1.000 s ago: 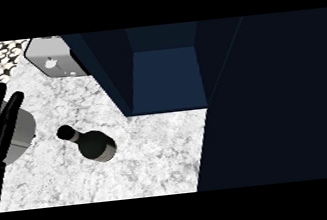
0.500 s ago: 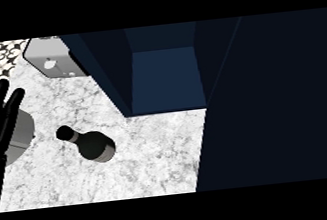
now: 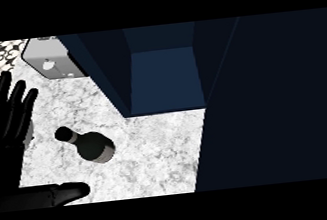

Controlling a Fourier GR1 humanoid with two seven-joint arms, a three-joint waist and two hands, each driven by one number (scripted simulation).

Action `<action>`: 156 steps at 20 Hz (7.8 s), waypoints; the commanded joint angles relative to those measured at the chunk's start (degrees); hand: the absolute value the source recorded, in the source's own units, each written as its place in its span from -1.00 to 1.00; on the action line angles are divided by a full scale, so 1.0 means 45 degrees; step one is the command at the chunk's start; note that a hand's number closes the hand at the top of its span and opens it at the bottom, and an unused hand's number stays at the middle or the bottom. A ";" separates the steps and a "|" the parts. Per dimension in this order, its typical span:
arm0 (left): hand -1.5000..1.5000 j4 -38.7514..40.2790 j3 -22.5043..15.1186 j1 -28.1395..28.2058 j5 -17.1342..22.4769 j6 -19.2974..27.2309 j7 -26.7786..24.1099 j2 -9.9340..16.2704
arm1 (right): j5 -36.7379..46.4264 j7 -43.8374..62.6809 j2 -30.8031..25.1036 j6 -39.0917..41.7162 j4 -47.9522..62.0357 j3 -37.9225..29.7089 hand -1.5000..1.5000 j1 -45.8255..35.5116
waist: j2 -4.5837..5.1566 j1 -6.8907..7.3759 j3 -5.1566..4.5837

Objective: Pick up the wine, place it into the cabinet and close the cabinet

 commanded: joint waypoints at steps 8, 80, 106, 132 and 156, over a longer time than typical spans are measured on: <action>-1.00 0.2151 0.0062 0.1999 -0.0099 -0.1067 -0.3451 -0.0369 | 0.1741 0.1015 -0.0940 -0.0803 -0.2274 0.0544 -1.00 0.0105 | 0.0001 0.0053 0.0007; 1.00 1.8949 0.2738 -0.1488 -0.0160 -0.3900 -1.5863 0.0209 | 0.2200 0.0987 -0.4262 -0.3929 -0.2602 0.1978 -1.00 -0.0631 | 0.0007 -0.0029 0.0004; 1.00 1.1800 -0.0425 0.1124 0.0284 -0.5193 -1.2065 -0.0750 | 0.1107 -0.0346 -0.5006 -0.4482 -0.2161 0.1405 -1.00 -0.0056 | 0.0000 0.0172 0.0028; 1.00 1.1353 -0.3310 -0.2075 0.0146 0.1287 -0.9787 -0.0767 | -0.0011 -0.2360 -0.6326 -0.4351 -0.2779 0.1380 -1.00 0.1625 | 0.0056 -0.0092 0.0023; 1.00 1.7966 -0.3915 -0.7959 0.2991 0.3025 -1.1039 -0.0767 | -0.0261 -0.3457 -0.6397 -0.4294 -0.2750 0.2068 -1.00 0.2278 | 0.0121 -0.0581 0.0000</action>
